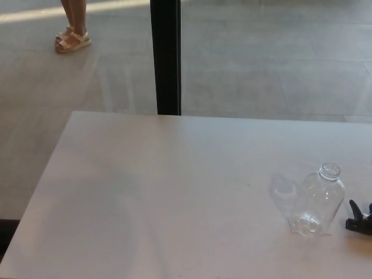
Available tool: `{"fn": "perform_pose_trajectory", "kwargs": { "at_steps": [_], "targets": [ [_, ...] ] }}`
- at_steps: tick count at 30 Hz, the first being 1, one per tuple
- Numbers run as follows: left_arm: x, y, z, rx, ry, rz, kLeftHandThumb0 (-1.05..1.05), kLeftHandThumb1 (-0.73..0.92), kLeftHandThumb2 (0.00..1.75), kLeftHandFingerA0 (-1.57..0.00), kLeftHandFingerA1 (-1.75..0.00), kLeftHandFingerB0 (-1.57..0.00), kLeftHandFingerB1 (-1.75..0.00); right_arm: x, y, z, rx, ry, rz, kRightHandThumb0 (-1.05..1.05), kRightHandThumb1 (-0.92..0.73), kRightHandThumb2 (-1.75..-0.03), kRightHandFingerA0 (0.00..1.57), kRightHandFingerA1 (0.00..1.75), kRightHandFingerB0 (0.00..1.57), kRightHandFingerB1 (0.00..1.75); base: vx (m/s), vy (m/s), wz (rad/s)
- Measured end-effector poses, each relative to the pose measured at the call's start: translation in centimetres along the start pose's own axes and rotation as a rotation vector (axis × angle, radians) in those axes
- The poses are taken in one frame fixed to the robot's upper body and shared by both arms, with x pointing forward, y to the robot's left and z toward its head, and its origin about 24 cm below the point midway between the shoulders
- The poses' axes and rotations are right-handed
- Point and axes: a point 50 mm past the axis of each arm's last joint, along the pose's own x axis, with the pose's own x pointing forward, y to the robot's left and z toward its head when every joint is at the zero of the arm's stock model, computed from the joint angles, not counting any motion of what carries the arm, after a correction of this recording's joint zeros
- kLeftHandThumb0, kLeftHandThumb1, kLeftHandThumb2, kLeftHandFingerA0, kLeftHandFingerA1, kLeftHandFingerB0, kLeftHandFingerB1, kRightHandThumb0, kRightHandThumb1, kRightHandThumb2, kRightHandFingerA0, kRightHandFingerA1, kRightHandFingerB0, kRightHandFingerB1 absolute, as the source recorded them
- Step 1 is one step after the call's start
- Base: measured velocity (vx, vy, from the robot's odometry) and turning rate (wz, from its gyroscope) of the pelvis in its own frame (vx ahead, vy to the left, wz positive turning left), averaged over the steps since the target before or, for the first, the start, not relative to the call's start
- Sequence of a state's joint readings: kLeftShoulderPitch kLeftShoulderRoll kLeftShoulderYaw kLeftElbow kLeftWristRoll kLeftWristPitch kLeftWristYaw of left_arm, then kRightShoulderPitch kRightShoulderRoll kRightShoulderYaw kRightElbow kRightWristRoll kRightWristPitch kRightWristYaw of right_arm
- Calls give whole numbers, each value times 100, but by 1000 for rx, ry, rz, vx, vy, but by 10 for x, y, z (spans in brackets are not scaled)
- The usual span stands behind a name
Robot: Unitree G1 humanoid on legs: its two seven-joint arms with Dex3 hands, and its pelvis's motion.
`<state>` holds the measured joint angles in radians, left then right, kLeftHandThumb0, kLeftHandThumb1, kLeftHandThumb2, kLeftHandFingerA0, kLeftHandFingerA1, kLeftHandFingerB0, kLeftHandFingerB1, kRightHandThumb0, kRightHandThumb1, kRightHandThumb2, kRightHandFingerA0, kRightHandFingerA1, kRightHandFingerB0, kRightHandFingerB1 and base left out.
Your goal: The robot uses its right hand to grab and lift the lid of the spray bottle kept in the middle of the desk and places the lid on the right side of the bottle
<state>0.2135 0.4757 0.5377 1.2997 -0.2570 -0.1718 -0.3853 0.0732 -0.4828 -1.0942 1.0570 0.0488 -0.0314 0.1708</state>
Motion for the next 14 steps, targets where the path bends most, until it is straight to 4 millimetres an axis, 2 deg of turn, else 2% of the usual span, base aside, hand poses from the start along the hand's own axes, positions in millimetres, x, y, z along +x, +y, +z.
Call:
{"fn": "perform_pose_trajectory", "kwargs": {
  "at_steps": [1,2,3,4,6,7,8,9,11,12,14],
  "targets": [
    [0,0,-1,-2,3,4,-89,89,67,-57,-49,-40,-39,0,1,-4,10,11,3,-63,-72,-62,15,52,11,31,0,0,0],
    [-1,1,-1,-3,6,8,-89,89,67,-58,-49,-41,-39,-1,2,-7,15,20,6,-67,-54,-87,11,55,5,42,0,0,0],
    [-1,1,-2,-3,9,10,-88,90,67,-59,-51,-42,-40,-1,3,-10,22,28,9,-36,-50,-105,1,53,0,51,0,0,0],
    [-1,2,-3,-3,12,14,-87,90,67,-58,-50,-42,-40,-1,4,-13,25,35,12,-65,-72,-62,8,48,10,31,0,0,0],
    [-1,2,-3,-3,13,19,-88,90,67,-58,-51,-42,-40,-1,6,-16,29,46,21,-63,-71,-62,7,49,9,31,0,0,0],
    [-1,3,-3,-3,13,20,-88,89,67,-58,-51,-42,-40,-1,7,-18,34,49,24,-66,-50,-90,2,52,0,40,0,0,0],
    [-2,3,-4,-3,14,21,-87,90,67,-58,-50,-41,-40,-1,8,-18,41,50,25,-63,-73,-62,6,46,9,30,0,0,0],
    [-2,3,-4,-3,15,22,-91,73,112,-55,-62,-38,-53,-1,9,-19,42,49,29,-63,-71,-63,5,45,11,28,0,0,0],
    [-2,3,-4,-3,16,25,-91,73,112,-55,-62,-38,-53,-1,11,-20,40,48,37,-63,-71,-63,5,45,11,28,0,0,0],
    [-2,4,-5,-2,18,26,-84,70,111,-52,-61,-34,-52,-1,11,-20,39,47,39,-69,-52,-94,0,52,4,38,0,0,0],
    [-3,4,-5,-3,19,28,-84,70,111,-52,-61,-34,-52,-2,11,-21,25,48,45,-69,-52,-94,0,52,4,38,0,0,0]
  ]
}}
